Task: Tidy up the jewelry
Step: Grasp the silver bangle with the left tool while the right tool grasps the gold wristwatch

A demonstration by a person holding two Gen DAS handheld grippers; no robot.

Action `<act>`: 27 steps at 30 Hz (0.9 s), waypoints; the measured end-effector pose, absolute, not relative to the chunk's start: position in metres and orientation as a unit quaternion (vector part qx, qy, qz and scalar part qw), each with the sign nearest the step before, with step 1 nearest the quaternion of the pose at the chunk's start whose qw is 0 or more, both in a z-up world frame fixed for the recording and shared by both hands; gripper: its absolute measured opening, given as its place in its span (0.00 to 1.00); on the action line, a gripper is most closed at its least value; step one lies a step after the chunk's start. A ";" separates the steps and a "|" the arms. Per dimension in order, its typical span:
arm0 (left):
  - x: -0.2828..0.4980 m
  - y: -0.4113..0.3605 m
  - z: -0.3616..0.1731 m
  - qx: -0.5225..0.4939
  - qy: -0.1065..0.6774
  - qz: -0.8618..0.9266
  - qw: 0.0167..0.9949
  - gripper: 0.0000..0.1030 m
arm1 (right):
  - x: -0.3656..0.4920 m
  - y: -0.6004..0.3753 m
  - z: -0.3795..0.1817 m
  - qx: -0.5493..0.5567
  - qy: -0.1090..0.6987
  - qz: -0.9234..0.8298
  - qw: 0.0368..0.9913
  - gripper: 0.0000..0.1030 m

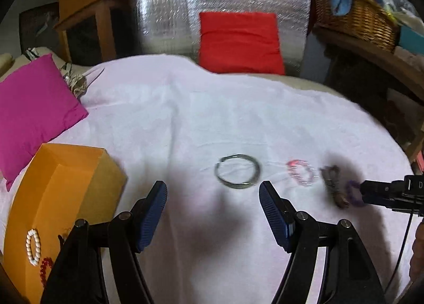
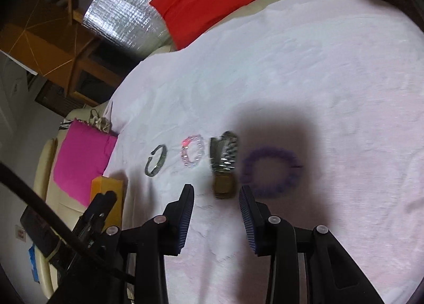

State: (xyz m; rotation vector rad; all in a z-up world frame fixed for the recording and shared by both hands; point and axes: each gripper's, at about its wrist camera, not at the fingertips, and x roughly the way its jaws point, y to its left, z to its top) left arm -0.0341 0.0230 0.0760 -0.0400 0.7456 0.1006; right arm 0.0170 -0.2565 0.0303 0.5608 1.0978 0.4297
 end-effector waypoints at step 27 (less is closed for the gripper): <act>0.013 0.037 0.046 -0.033 0.405 0.005 0.914 0.70 | 0.045 -0.205 0.015 0.112 0.477 0.138 0.861 0.14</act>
